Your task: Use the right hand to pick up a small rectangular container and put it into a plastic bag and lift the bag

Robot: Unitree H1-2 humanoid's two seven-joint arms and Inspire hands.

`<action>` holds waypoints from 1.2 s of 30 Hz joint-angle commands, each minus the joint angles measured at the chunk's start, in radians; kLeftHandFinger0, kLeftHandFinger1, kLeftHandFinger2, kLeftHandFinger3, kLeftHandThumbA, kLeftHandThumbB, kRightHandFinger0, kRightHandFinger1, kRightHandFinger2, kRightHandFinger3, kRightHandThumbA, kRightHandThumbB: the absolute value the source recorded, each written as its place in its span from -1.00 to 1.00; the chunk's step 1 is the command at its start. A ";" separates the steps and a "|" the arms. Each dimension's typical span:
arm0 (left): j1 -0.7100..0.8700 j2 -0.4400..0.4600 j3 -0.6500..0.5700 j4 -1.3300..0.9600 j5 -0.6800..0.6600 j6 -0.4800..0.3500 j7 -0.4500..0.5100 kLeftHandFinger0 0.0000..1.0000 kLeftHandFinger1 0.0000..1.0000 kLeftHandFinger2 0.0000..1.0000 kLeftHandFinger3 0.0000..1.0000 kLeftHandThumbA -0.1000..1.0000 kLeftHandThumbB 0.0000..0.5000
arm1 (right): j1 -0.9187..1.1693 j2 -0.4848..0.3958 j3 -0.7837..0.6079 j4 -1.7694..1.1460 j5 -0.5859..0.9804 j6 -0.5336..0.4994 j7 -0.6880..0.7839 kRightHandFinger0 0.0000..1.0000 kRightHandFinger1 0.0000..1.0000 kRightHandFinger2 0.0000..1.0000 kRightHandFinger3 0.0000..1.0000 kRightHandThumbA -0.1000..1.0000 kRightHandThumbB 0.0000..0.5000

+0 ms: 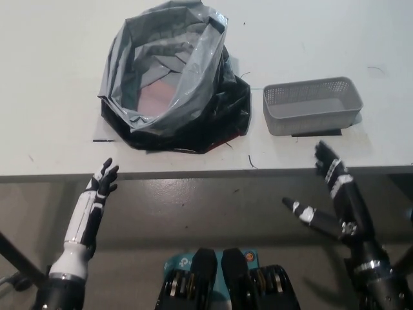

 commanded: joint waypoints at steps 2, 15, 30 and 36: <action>-0.024 0.010 -0.003 -0.041 -0.004 -0.052 -0.016 1.00 1.00 1.00 1.00 1.00 -0.41 | -0.025 0.016 -0.022 -0.039 -0.062 -0.088 -0.069 1.00 1.00 1.00 1.00 0.92 -0.30; 0.049 0.009 0.004 -0.066 -0.006 -0.058 -0.015 1.00 1.00 1.00 1.00 1.00 -0.56 | -0.200 -0.272 -0.138 -0.513 -0.206 0.251 0.024 1.00 1.00 1.00 1.00 1.00 0.60; 0.126 -0.006 -0.003 -0.085 -0.003 -0.052 -0.014 1.00 1.00 1.00 1.00 1.00 -0.44 | -0.973 -0.700 0.305 -0.129 -0.373 0.574 0.662 1.00 1.00 1.00 1.00 1.00 1.00; 0.129 0.008 -0.013 -0.083 -0.010 -0.056 -0.037 1.00 1.00 1.00 1.00 1.00 -0.55 | -1.058 -0.648 0.427 0.011 -0.395 0.613 0.730 1.00 1.00 1.00 1.00 1.00 1.00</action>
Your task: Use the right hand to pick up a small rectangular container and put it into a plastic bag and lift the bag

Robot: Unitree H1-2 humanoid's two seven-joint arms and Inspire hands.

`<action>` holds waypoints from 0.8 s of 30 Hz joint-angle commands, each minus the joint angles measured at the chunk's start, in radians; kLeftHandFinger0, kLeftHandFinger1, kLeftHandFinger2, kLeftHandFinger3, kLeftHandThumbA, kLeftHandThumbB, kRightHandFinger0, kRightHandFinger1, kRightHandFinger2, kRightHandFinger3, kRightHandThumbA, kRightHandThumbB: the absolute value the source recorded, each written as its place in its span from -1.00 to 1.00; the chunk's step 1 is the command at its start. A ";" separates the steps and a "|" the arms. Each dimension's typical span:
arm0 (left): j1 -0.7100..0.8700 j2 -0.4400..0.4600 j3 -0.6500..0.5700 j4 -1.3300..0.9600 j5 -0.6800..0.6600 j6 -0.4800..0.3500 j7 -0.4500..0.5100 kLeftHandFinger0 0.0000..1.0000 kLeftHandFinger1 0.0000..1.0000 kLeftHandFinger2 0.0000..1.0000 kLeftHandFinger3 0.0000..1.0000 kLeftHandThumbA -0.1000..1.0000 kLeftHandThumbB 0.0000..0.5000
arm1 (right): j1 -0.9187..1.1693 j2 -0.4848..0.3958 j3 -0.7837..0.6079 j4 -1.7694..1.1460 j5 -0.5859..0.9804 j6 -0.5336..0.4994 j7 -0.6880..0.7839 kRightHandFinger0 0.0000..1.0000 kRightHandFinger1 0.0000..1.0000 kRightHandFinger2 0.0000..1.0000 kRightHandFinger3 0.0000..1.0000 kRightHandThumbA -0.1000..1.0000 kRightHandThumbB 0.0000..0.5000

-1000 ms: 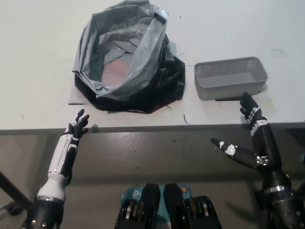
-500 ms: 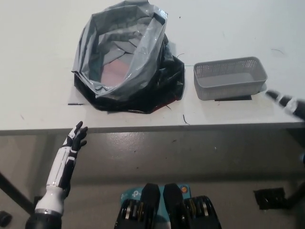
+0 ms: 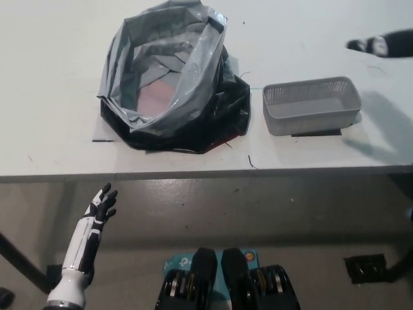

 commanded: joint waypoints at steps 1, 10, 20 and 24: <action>0.012 0.020 -0.014 -0.060 -0.007 -0.043 -0.035 1.00 1.00 1.00 1.00 1.00 -0.61 | -0.380 -0.098 0.254 0.193 -0.170 0.232 0.464 1.00 1.00 1.00 1.00 1.00 0.97; 0.019 0.025 -0.028 -0.063 -0.016 -0.030 -0.058 1.00 1.00 1.00 1.00 1.00 -0.62 | -0.438 -0.008 0.393 0.437 -0.160 0.240 0.523 1.00 1.00 1.00 1.00 1.00 0.72; 0.033 0.022 -0.029 -0.055 -0.006 -0.042 -0.062 1.00 1.00 1.00 1.00 1.00 -0.52 | -0.466 0.063 0.476 0.607 -0.160 0.283 0.552 1.00 1.00 1.00 1.00 1.00 0.94; 0.025 0.030 -0.027 -0.058 0.008 -0.045 -0.058 1.00 1.00 1.00 1.00 1.00 -0.50 | -0.500 0.106 0.514 0.706 -0.195 0.273 0.561 1.00 1.00 1.00 1.00 1.00 1.00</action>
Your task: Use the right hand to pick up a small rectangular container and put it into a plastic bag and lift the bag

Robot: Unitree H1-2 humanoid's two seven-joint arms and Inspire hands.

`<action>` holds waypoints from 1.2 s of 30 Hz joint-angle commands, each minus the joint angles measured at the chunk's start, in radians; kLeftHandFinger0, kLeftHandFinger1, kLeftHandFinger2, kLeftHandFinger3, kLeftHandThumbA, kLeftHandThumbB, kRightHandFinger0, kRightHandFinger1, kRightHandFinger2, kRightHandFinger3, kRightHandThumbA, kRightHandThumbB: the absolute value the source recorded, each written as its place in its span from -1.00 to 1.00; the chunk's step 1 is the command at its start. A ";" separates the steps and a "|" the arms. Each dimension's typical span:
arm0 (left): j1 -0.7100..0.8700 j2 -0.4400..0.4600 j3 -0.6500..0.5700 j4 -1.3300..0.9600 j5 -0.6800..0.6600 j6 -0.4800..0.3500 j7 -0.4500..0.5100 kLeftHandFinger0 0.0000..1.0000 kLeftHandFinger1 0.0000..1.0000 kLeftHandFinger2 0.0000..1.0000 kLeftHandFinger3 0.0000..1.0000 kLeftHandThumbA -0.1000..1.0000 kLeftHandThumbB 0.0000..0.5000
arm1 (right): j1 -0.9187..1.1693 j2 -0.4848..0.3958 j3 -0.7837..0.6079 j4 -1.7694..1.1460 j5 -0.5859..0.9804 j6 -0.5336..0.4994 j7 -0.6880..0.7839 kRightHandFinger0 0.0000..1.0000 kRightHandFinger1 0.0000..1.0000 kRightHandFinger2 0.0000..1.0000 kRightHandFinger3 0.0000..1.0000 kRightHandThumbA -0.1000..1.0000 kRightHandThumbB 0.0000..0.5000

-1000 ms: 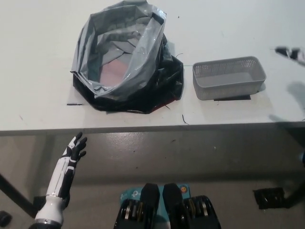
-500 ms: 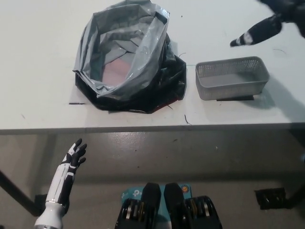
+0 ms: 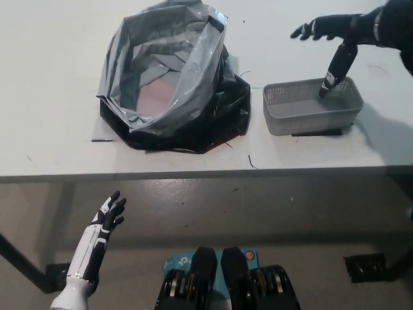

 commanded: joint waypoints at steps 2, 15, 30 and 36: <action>-0.008 0.025 -0.004 -0.043 0.008 -0.029 -0.018 1.00 1.00 1.00 1.00 1.00 -0.50 | -0.101 0.028 0.012 0.079 -0.060 0.050 0.075 1.00 1.00 1.00 1.00 1.00 1.00; -0.005 0.019 -0.007 -0.027 0.033 -0.056 -0.006 1.00 1.00 1.00 1.00 1.00 -0.27 | -0.092 0.093 0.018 0.228 -0.136 0.005 0.009 1.00 1.00 1.00 1.00 1.00 1.00; -0.014 0.020 -0.004 -0.027 0.037 -0.054 -0.009 1.00 1.00 1.00 1.00 1.00 -0.07 | -0.113 0.154 0.000 0.400 -0.164 -0.130 -0.057 1.00 1.00 1.00 1.00 1.00 0.97; -0.014 0.018 -0.004 -0.030 0.040 -0.050 -0.008 1.00 1.00 1.00 1.00 1.00 0.02 | -0.113 0.162 0.002 0.417 -0.180 -0.178 -0.087 1.00 1.00 1.00 1.00 1.00 0.95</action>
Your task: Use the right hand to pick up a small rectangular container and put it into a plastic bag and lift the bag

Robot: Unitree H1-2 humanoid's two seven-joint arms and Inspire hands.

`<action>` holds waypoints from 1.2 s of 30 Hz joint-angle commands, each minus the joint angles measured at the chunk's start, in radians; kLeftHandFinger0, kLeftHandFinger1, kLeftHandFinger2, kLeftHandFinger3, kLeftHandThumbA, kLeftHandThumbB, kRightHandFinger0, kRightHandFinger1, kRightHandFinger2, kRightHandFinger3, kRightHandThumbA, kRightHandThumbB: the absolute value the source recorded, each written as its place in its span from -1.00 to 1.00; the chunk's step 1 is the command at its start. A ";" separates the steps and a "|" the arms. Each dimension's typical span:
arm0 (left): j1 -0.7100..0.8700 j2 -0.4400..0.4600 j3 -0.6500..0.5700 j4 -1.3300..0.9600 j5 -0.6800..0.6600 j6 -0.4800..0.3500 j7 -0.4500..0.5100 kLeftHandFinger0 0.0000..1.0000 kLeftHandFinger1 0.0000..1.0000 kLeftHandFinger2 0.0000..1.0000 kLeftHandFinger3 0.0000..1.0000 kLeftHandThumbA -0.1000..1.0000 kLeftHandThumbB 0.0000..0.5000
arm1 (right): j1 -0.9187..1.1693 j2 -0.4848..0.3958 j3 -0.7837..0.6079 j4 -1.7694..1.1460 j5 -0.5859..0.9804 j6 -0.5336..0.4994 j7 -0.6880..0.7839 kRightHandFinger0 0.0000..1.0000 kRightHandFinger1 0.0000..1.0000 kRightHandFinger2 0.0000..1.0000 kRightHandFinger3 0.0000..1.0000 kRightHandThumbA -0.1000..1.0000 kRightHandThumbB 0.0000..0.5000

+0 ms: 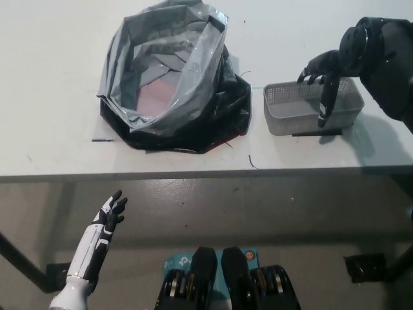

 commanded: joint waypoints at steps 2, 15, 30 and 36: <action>-0.011 0.012 -0.001 -0.026 0.007 -0.033 -0.002 1.00 1.00 1.00 1.00 1.00 0.04 | -0.088 0.008 -0.023 0.017 -0.038 -0.065 -0.079 1.00 1.00 1.00 1.00 1.00 1.00; -0.016 0.016 -0.002 -0.025 0.012 -0.037 -0.003 1.00 1.00 1.00 1.00 1.00 0.13 | -0.111 0.003 -0.047 -0.027 -0.070 -0.067 -0.121 1.00 1.00 1.00 1.00 1.00 1.00; -0.028 0.020 -0.002 -0.018 0.014 -0.043 -0.006 1.00 1.00 1.00 1.00 1.00 0.06 | -0.103 0.028 -0.063 0.022 -0.073 -0.077 -0.097 1.00 1.00 1.00 1.00 1.00 1.00; -0.031 0.022 -0.002 -0.014 0.017 -0.042 -0.006 1.00 1.00 1.00 1.00 1.00 0.09 | -0.096 0.029 -0.044 0.040 -0.089 -0.141 -0.107 1.00 1.00 1.00 1.00 1.00 1.00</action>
